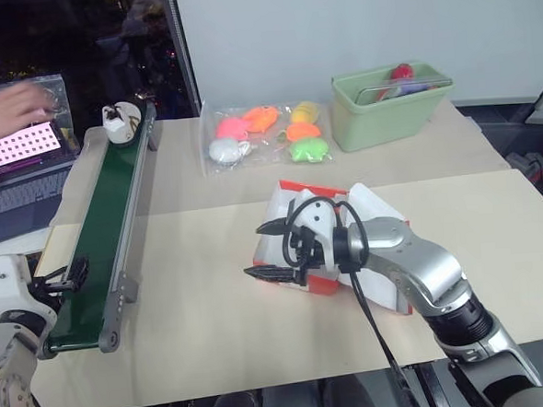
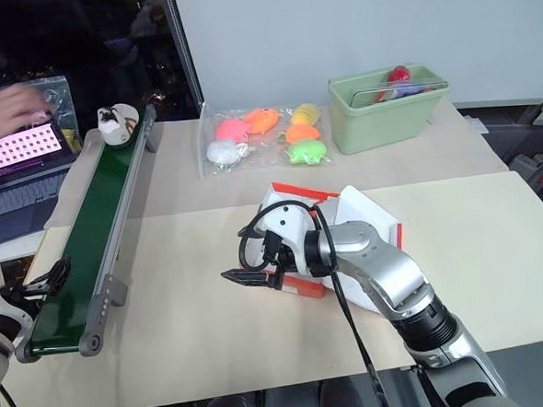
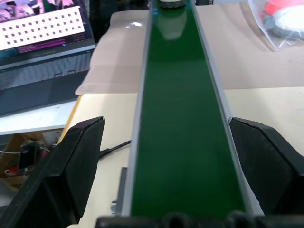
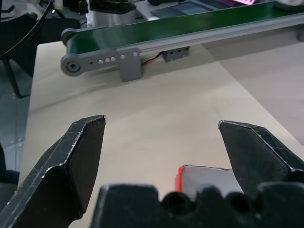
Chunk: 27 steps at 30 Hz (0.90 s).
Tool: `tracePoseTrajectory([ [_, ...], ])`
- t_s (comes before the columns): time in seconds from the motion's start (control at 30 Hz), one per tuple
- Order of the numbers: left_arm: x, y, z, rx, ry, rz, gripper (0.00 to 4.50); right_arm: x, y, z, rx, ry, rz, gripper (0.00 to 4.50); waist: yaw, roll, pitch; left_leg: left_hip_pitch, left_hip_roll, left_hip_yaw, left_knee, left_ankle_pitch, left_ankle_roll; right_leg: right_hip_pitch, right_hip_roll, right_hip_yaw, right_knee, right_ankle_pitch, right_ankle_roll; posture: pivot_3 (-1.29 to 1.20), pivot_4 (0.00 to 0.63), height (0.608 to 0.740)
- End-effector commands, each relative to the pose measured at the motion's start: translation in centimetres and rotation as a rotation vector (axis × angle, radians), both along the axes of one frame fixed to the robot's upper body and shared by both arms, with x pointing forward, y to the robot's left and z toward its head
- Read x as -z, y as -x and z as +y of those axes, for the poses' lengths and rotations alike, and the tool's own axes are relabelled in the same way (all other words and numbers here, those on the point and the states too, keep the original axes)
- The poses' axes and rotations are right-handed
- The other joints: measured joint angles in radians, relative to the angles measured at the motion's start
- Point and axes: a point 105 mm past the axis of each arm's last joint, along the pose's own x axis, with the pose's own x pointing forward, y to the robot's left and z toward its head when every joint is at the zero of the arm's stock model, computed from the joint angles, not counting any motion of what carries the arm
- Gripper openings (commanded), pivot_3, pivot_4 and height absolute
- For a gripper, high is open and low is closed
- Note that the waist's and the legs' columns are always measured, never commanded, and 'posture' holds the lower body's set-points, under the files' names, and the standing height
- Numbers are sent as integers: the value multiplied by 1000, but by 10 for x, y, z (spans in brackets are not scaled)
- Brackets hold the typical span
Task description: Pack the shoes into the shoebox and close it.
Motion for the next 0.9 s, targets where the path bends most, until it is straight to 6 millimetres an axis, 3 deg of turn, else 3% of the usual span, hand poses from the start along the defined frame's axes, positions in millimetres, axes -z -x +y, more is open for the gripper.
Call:
tracePoseTrajectory([
  [0.03, -13, -4, -5, 25, -26, -32, 4500, -12, 2, -2, 9, -22, -47, 4477, 1, 0, 0, 0, 0, 0, 0, 0, 0, 0, 1, 0, 0, 0, 0, 0, 150, 740],
  [0.33, -9, -11, -9, 44, -10, -22, 4500, -14, -1, -5, 25, -27, -47, 4477, 0, 0, 0, 0, 1, 0, 0, -1, -2, -1, 3, 1, -1, 1, -1, 0, 150, 740],
  [0.9, 19, -15, -14, 36, -2, 56, 4500, -18, -5, -11, 77, -51, -52, 4477, 1, 0, 0, 0, 2, 1, 0, -2, -2, -1, 5, 2, -1, 1, -2, 0, 150, 740],
])
